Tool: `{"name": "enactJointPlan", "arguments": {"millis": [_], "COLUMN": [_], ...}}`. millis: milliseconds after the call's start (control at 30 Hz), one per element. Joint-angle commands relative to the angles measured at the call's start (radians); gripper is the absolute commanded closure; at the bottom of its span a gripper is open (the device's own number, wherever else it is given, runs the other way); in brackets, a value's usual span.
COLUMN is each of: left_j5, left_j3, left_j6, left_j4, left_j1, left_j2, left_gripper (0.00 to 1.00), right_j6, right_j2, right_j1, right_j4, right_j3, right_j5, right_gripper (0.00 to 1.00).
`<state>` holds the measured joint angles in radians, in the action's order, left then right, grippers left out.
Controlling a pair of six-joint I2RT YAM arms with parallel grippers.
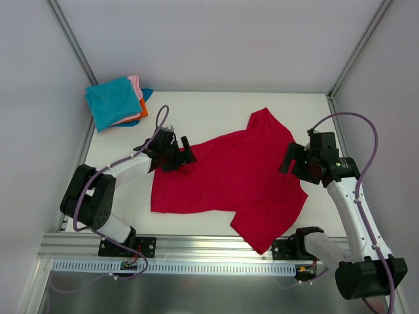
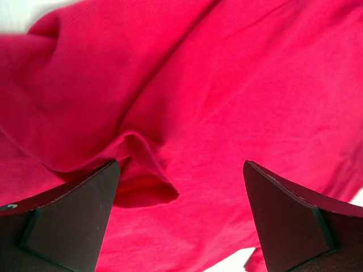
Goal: Fold and stack the t-shirts
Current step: Flatten out the tshirt
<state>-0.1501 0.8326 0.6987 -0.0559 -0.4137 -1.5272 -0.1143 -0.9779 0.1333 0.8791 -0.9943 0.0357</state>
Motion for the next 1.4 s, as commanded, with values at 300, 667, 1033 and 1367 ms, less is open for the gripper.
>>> {"name": "enactJointPlan", "arguments": {"millis": [300, 667, 1033, 1367], "left_j5": [0.142, 0.233, 0.257, 0.337], "left_j3": [0.025, 0.031, 0.033, 0.034], "left_j6": [-0.015, -0.005, 0.007, 0.002], "left_j4": [-0.116, -0.165, -0.173, -0.164], "left_j1": [-0.019, -0.027, -0.027, -0.054], "left_j2": [0.001, -0.002, -0.008, 0.065], "left_gripper": [0.21, 0.57, 0.92, 1.0], "right_j6": [0.015, 0.018, 0.019, 0.019], "right_j2": [0.021, 0.016, 0.012, 0.002], "right_j1": [0.0, 0.0, 0.0, 0.0], "right_j4": [-0.012, -0.019, -0.025, -0.031], "right_j3": [0.02, 0.034, 0.04, 0.045], "right_j5": [-0.011, -0.013, -0.01, 0.0], "right_gripper": [0.14, 0.14, 0.14, 0.14]}}
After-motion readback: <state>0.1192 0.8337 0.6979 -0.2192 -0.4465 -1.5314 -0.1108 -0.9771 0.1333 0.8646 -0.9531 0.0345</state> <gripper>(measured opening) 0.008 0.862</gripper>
